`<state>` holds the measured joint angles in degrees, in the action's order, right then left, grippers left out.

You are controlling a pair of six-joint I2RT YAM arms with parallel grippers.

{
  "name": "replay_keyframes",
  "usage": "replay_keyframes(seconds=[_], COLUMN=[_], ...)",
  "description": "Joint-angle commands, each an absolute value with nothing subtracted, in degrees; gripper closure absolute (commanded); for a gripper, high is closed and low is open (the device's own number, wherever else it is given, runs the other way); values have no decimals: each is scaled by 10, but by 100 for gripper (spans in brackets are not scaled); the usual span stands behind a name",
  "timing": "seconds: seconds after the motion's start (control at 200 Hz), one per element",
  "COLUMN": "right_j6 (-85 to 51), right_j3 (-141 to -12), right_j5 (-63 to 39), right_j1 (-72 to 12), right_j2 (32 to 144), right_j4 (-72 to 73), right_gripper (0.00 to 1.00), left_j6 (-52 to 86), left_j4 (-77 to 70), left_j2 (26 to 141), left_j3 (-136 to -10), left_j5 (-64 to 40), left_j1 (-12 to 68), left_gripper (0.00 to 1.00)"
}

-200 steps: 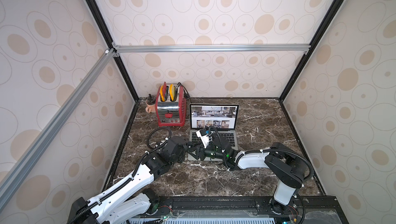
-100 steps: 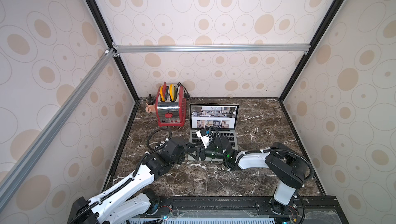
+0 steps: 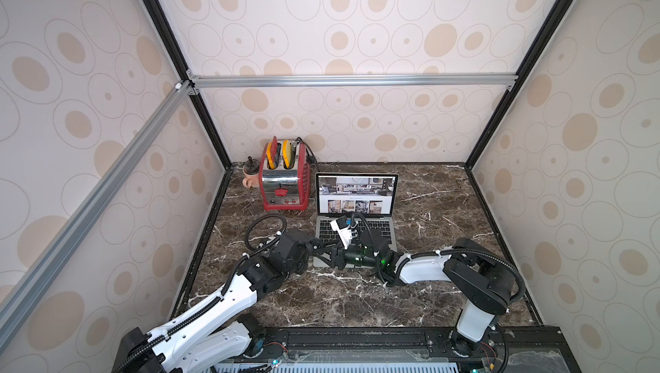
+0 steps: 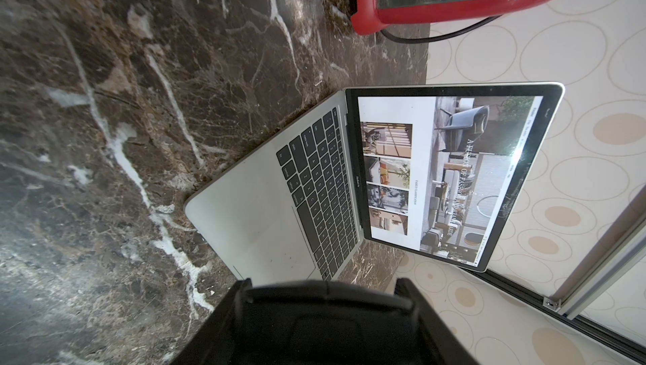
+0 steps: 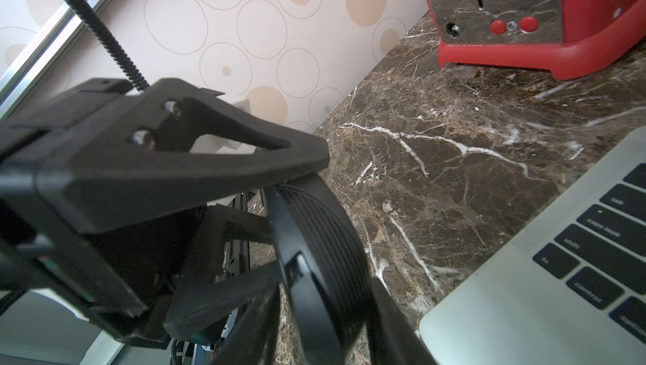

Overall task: Insert the wireless mouse receiver into the laptop
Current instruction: Remove the lid from the mouse.

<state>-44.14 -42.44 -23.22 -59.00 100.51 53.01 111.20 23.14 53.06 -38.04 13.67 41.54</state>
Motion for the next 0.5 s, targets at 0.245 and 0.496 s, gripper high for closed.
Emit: replay_keyframes(seconds=[0.245, 0.496], right_j6=[-442, -439], right_j3=[-414, -411], right_j5=[-241, -238], right_j1=[-593, -593], right_j2=[977, 971], right_j4=[564, 558], right_gripper=[66, 76], left_j6=[1123, 1128], left_j4=[237, 241], left_j2=[515, 515], left_j3=[-376, -374], left_j5=[174, 179], left_j1=[418, 418], left_gripper=[100, 100])
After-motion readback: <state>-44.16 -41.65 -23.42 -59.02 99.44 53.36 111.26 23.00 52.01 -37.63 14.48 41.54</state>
